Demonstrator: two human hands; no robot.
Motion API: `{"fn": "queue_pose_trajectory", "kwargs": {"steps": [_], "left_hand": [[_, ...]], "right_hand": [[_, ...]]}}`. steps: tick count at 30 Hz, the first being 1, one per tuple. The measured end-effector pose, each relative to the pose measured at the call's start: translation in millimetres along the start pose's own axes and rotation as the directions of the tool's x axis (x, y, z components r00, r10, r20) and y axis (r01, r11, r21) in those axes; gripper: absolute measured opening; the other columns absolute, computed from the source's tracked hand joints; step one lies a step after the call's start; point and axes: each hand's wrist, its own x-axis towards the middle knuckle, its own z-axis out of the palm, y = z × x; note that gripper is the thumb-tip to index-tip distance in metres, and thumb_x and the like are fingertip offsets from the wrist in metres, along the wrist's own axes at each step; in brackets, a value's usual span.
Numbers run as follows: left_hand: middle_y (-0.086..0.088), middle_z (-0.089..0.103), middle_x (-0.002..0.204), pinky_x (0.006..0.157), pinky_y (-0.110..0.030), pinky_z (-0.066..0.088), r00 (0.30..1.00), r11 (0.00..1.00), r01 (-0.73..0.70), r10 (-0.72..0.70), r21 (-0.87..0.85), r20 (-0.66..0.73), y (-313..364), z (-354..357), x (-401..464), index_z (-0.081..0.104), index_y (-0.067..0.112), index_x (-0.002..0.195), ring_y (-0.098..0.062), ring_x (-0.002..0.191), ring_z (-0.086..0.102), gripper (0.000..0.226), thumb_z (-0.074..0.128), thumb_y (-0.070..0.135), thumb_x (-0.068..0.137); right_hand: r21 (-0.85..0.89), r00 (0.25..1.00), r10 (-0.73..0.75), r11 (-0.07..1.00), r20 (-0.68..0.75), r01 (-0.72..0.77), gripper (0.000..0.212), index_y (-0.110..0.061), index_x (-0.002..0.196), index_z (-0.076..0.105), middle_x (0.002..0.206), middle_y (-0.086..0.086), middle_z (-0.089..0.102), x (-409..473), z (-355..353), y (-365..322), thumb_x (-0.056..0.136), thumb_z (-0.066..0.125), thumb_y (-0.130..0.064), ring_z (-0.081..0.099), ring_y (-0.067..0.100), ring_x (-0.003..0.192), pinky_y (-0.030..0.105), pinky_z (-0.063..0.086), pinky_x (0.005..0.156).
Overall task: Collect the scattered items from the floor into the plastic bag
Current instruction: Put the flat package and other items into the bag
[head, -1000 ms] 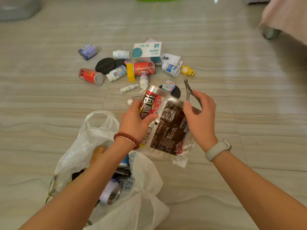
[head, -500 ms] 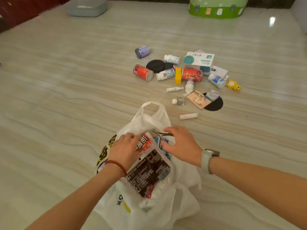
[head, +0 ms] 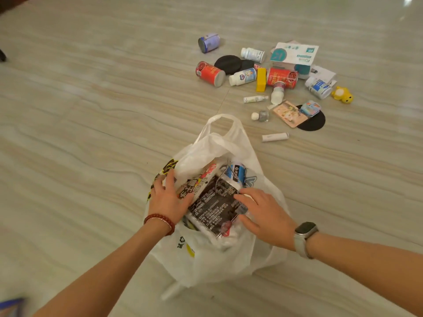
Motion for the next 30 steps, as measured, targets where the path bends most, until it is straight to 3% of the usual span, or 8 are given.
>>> {"fn": "queue_pose_trajectory", "kwargs": {"steps": [3,9,11,13,15,18,27,30], "left_hand": [[-0.018,0.032,0.138,0.106,-0.044,0.035,0.999,0.999,0.037,-0.037,-0.016,0.028,-2.8,3.7,1.5,0.018,0.014,0.142,-0.034,0.127,0.035,0.087,0.067,0.038,0.075],[-0.017,0.052,0.125,0.092,-0.044,0.041,0.99,0.972,0.132,-0.139,0.196,0.024,2.3,6.6,7.5,0.038,0.01,0.125,-0.036,0.116,0.046,0.07,0.065,0.049,0.074],[-0.017,0.06,0.113,0.083,-0.041,0.045,0.981,0.965,0.175,-0.187,0.195,0.048,1.2,3.6,8.0,0.045,0.007,0.114,-0.035,0.106,0.054,0.059,0.06,0.051,0.077],[-0.014,0.063,0.089,0.07,-0.037,0.046,0.985,0.983,0.169,-0.17,0.076,0.007,-0.2,-0.1,6.4,0.05,0.006,0.099,-0.034,0.092,0.059,0.043,0.055,0.047,0.083],[-0.005,0.053,0.066,0.06,-0.033,0.041,0.99,0.991,0.133,-0.133,0.0,-0.05,0.7,-5.1,4.2,0.049,0.007,0.085,-0.033,0.079,0.058,0.038,0.053,0.045,0.085],[-0.005,0.047,0.061,0.057,-0.032,0.037,0.988,0.997,0.07,-0.071,-0.009,-0.137,7.1,-14.5,0.4,0.043,0.009,0.076,-0.031,0.067,0.052,0.038,0.055,0.044,0.085],[-0.006,0.053,0.074,0.06,-0.03,0.032,0.861,0.994,-0.106,0.077,-0.03,-0.503,26.5,-63.6,-0.9,0.056,0.006,0.09,-0.025,0.068,0.047,0.006,0.054,0.008,0.085],[-0.009,0.056,0.085,0.06,-0.032,0.035,0.897,0.996,-0.086,0.079,0.003,-0.434,33.7,-65.8,-5.7,0.056,0.007,0.098,-0.026,0.072,0.05,0.017,0.059,0.017,0.085]], "right_hand": [[-0.223,0.999,-0.004,0.975,-0.035,-0.004,0.048,-0.02,0.12,0.046,0.116,0.005,0.062,-25.6,5.4,23.2,0.079,0.039,-0.045,0.058,0.022,0.107,0.035,0.05,0.087],[-0.272,0.952,0.22,0.922,-0.213,-0.274,0.059,-0.014,0.129,0.038,0.132,0.013,0.052,-12.9,-6.8,45.2,0.081,0.035,-0.047,0.046,0.027,0.121,0.04,0.028,0.096],[0.031,0.858,0.506,0.862,-0.085,-0.505,0.069,-0.011,0.141,0.02,0.144,0.015,0.036,-2.5,-9.8,54.4,0.088,0.039,-0.05,0.032,0.03,0.133,0.045,0.028,0.104],[0.437,0.722,0.641,0.588,0.26,-0.68,0.065,-0.01,0.139,0.022,0.142,0.012,0.036,5.8,-11.0,56.9,0.09,0.04,-0.049,0.033,0.029,0.132,0.042,0.031,0.106],[0.584,0.708,0.636,0.461,0.309,-0.668,0.028,-0.019,0.095,0.051,0.107,0.004,0.051,9.1,-7.5,55.4,0.094,0.035,-0.042,0.045,0.022,0.104,0.034,0.039,0.084],[0.609,0.754,0.649,0.56,0.099,-0.562,0.038,-0.015,0.06,0.033,0.065,0.001,0.038,10.0,-9.8,46.9,0.097,0.033,-0.023,0.038,0.02,0.075,0.032,0.025,0.055],[0.537,0.737,0.523,0.803,-0.428,-0.258,0.025,0.006,0.092,0.054,0.081,0.011,0.052,26.4,-67.6,28.2,0.096,0.035,-0.01,0.046,0.022,0.078,0.027,0.021,0.059],[0.488,0.743,0.422,0.86,-0.52,-0.146,0.024,0.005,0.093,0.053,0.078,0.012,0.053,30.7,-82.2,17.5,0.096,0.036,-0.011,0.046,0.023,0.073,0.032,0.027,0.061]]}}
